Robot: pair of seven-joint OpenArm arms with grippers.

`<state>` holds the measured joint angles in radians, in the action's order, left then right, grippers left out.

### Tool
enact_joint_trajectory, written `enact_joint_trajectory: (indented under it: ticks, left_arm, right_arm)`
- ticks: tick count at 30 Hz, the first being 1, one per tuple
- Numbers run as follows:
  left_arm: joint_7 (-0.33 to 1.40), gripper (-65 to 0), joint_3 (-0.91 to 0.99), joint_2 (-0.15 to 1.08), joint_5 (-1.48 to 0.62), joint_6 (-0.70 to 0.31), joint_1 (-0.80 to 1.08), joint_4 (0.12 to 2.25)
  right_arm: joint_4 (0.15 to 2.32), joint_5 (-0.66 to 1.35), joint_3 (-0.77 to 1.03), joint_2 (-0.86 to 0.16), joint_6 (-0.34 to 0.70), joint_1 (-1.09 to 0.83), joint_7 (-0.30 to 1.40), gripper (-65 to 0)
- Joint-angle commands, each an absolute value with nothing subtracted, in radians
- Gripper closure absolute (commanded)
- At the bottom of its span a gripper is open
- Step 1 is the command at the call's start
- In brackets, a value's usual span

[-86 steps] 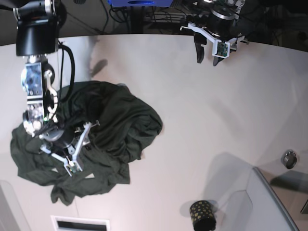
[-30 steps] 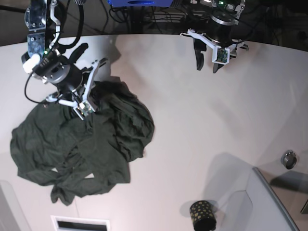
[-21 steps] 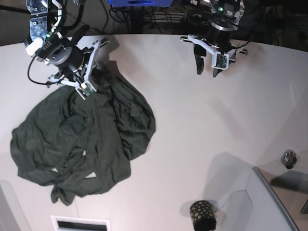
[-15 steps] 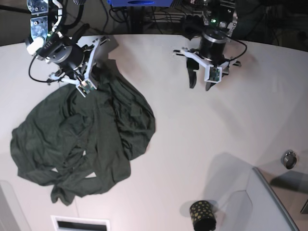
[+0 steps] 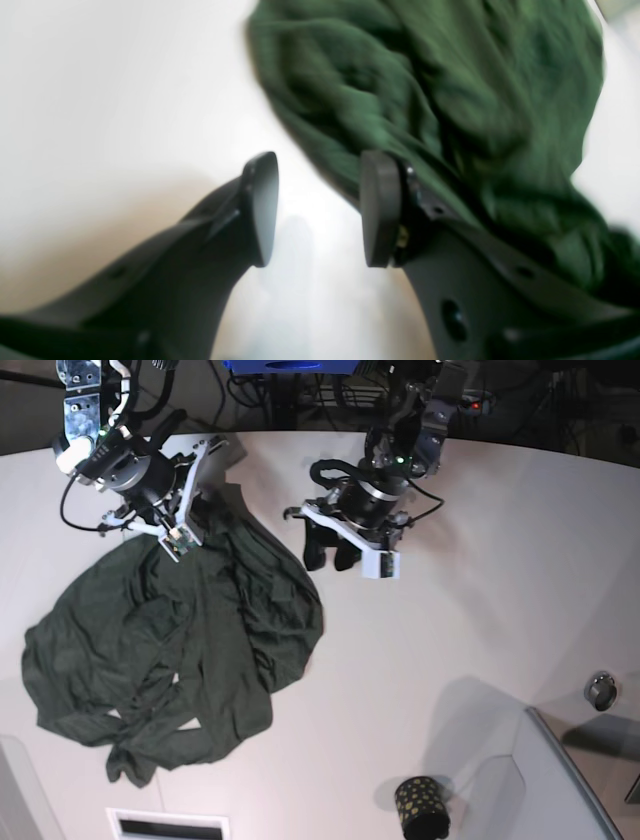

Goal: Layout the t-shirt on the table in an organized manner, then fold the t-shirt properly
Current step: 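Reach the left gripper to the shirt and grasp its fabric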

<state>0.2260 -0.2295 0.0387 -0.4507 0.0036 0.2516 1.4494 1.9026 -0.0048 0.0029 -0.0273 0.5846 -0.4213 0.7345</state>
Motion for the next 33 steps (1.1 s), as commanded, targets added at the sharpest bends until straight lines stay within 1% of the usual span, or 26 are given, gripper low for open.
enact_joint_trajectory:
  ticks: [1, 4, 7, 10, 11, 12, 15, 16, 17, 20, 22, 25, 31, 33]
  left_arm:
    - [0.209, -26.0, -0.228, 0.065, -0.467, 0.005, 0.246, 1.463]
    - [0.205, -25.8, -0.257, 0.110, -0.473, 0.005, 0.246, 1.461]
    - [0.202, -25.8, -0.254, 0.110, -0.495, 0.005, 0.246, 1.461]
    - [0.202, -26.0, -0.268, 0.110, -0.559, 0.001, 0.228, 1.461]
    - [0.202, -28.0, -0.268, 0.110, -0.585, -0.015, 0.220, 1.461]
    - [0.202, -32.7, -0.268, 0.110, -0.610, -0.031, 0.214, 1.461]
    - [0.206, -54.8, -0.262, 0.110, -0.654, -0.056, 0.200, 1.460]
    - [0.206, -58.9, -0.260, 0.110, -0.657, -0.056, 0.197, 1.458]
    - [0.206, -60.9, -0.257, 0.110, -0.659, -0.056, 0.194, 1.446]
    - [0.206, -58.6, -0.266, 0.102, -0.661, -0.051, 0.153, 1.362]
    - [0.208, -57.1, -0.268, 0.074, -0.662, -0.051, 0.122, 1.290]
    - [0.208, -56.9, -0.266, 0.033, -0.662, -0.054, 0.077, 1.193]
    - [0.208, -56.8, -0.266, -0.024, -0.662, -0.058, 0.010, 1.093]
    - [0.208, -55.1, -0.266, -0.041, -0.662, -0.058, -0.013, 1.047]
  right_arm:
    - [1.917, 0.002, 0.005, -0.028, 0.585, -0.418, 0.719, -0.6]
    - [1.917, 0.002, 0.005, -0.028, 0.585, -0.420, 0.719, -0.6]
    - [1.917, 0.002, 0.005, -0.030, 0.585, -0.420, 0.719, -0.6]
    - [1.917, 0.002, 0.001, -0.030, 0.585, -0.420, 0.719, -0.6]
    - [1.917, 0.002, 0.001, -0.030, 0.585, -0.420, 0.719, -0.6]
    - [1.917, 0.002, 0.001, -0.030, 0.585, -0.420, 0.719, -0.6]
    - [1.917, 0.002, 0.001, -0.030, 0.585, -0.420, 0.719, -0.6]
    - [1.917, 0.002, 0.002, -0.030, 0.585, -0.420, 0.719, -0.6]
    - [1.917, 0.002, 0.002, -0.030, 0.585, -0.420, 0.719, -0.6]
    - [1.917, 0.002, 0.002, -0.030, 0.585, -0.420, 0.719, -0.6]
    - [1.917, 0.002, 0.001, -0.030, 0.585, -0.420, 0.719, -0.6]
    - [1.917, 0.002, 0.001, -0.030, 0.585, -0.420, 0.719, -0.6]
    - [1.917, 0.002, 0.004, -0.030, 0.585, -0.420, 0.719, -0.6]
    - [1.917, 0.002, 0.004, -0.030, 0.585, -0.420, 0.719, -0.6]
